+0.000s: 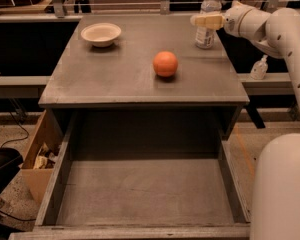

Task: Place blue plastic bottle into top drawer

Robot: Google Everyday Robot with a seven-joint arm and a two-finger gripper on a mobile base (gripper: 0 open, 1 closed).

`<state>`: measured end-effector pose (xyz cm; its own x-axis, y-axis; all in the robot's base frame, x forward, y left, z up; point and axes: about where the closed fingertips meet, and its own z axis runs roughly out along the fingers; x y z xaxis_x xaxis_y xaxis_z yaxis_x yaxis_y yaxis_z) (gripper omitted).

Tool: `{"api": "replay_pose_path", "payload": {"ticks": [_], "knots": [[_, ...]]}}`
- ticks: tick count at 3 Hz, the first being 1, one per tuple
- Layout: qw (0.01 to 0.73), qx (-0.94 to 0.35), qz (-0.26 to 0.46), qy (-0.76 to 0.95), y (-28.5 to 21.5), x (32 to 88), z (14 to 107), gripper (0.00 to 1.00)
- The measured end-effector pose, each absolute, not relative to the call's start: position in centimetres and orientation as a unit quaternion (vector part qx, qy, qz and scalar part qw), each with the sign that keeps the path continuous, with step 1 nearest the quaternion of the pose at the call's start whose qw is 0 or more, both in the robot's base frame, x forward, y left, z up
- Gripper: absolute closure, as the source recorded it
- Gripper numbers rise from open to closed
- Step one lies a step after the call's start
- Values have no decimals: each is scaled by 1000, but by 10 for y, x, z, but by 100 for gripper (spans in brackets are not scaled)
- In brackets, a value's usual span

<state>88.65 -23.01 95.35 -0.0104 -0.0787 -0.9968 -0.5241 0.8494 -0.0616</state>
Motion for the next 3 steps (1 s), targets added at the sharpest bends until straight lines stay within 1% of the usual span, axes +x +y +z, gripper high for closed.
{"api": "replay_pose_path", "payload": {"ticks": [1, 2, 3], "knots": [[666, -216, 178, 692, -224, 895, 947, 0], [663, -213, 184, 694, -219, 903, 941, 18], [662, -214, 186, 694, -215, 905, 939, 48]]}}
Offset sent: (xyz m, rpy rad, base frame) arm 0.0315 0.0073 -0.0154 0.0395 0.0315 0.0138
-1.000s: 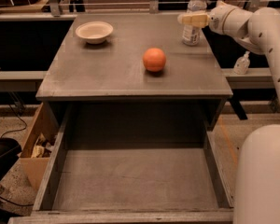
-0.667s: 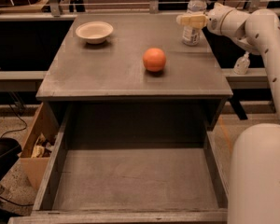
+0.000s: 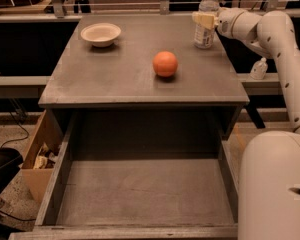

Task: Place blue plastic bottle into top drawer

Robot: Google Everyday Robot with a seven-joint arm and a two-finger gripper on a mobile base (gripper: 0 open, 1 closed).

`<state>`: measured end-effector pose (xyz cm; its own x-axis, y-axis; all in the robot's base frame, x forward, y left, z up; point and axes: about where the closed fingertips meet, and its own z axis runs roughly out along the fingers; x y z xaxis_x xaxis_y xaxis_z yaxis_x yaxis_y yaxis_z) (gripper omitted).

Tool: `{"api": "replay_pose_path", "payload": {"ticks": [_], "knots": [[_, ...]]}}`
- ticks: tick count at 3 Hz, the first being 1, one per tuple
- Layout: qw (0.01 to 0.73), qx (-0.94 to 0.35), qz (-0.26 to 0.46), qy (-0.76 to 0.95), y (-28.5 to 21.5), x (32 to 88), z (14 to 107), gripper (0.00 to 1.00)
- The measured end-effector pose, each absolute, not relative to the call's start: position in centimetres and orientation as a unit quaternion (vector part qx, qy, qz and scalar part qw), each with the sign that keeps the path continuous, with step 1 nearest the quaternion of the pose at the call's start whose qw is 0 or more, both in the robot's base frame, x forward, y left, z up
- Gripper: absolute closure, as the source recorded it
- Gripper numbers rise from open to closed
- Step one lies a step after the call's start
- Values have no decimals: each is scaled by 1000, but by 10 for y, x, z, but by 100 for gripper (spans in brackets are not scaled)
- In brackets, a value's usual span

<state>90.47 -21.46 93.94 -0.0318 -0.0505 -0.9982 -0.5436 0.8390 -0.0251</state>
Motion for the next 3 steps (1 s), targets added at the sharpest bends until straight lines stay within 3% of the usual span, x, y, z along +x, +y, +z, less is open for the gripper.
{"api": "replay_pose_path", "payload": {"ticks": [2, 3], "knots": [[660, -216, 189, 694, -208, 906, 937, 95], [660, -217, 190, 694, -206, 907, 936, 100]]}}
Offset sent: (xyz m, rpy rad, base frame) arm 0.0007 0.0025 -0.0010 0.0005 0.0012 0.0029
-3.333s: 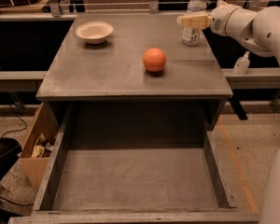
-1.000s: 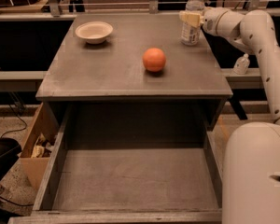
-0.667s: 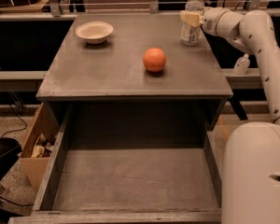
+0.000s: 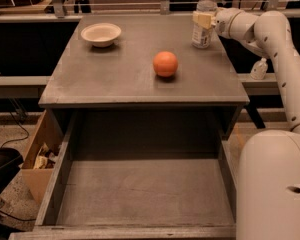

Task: Place blue plastic bottle into top drawer

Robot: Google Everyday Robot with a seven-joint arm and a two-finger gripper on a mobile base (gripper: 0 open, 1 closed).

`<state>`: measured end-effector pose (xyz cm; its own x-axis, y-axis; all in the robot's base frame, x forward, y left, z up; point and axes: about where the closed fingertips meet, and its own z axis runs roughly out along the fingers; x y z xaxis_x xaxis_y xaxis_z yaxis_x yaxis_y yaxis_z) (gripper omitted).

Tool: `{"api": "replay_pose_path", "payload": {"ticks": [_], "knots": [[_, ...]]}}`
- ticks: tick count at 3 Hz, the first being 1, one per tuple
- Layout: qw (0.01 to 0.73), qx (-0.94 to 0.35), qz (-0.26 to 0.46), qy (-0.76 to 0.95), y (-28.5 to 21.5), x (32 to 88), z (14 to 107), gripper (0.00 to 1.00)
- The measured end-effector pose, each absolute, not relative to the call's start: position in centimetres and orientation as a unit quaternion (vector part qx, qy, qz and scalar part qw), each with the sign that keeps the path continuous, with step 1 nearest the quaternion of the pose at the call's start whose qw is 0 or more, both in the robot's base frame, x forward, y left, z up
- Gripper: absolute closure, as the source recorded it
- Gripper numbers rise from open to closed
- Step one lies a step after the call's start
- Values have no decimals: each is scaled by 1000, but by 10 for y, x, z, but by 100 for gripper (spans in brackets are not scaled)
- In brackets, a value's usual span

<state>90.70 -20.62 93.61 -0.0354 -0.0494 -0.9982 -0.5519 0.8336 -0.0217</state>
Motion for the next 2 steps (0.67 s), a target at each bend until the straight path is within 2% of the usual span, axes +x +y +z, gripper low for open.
{"api": "replay_pose_path", "payload": {"ticks": [2], "knots": [[679, -225, 163, 679, -195, 905, 975, 100]]}}
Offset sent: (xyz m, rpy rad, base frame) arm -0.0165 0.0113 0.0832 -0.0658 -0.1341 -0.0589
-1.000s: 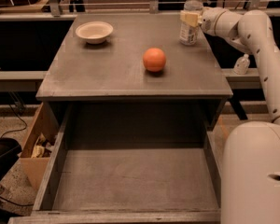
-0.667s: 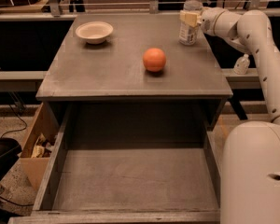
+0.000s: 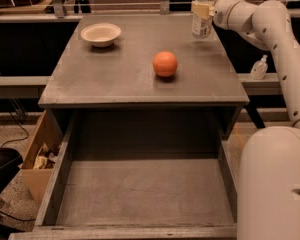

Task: Place blue plastic bottle into top drawer

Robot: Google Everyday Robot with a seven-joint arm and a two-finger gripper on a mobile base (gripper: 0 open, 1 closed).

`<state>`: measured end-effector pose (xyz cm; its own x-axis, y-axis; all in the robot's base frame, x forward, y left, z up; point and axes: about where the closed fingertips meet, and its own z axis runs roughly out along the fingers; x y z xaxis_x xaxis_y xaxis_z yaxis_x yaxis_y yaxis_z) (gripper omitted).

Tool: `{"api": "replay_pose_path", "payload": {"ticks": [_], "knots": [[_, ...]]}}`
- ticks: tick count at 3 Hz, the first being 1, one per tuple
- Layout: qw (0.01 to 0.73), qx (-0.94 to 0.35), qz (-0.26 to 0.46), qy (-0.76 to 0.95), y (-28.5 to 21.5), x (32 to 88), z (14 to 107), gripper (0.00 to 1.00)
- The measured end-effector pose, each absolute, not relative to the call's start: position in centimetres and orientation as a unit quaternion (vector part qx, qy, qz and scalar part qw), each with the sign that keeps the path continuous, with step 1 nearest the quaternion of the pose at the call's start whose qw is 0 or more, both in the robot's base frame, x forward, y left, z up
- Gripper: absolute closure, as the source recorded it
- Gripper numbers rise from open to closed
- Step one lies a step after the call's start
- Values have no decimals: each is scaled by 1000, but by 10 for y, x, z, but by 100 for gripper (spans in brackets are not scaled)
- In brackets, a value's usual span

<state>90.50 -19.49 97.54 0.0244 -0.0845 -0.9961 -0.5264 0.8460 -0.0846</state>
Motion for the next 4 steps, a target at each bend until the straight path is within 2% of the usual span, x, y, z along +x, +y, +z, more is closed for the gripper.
{"api": "replay_pose_path", "payload": {"ticks": [2, 4], "knots": [[714, -236, 152, 641, -197, 873, 1048, 100], [705, -281, 174, 627, -204, 789, 1086, 100]]}}
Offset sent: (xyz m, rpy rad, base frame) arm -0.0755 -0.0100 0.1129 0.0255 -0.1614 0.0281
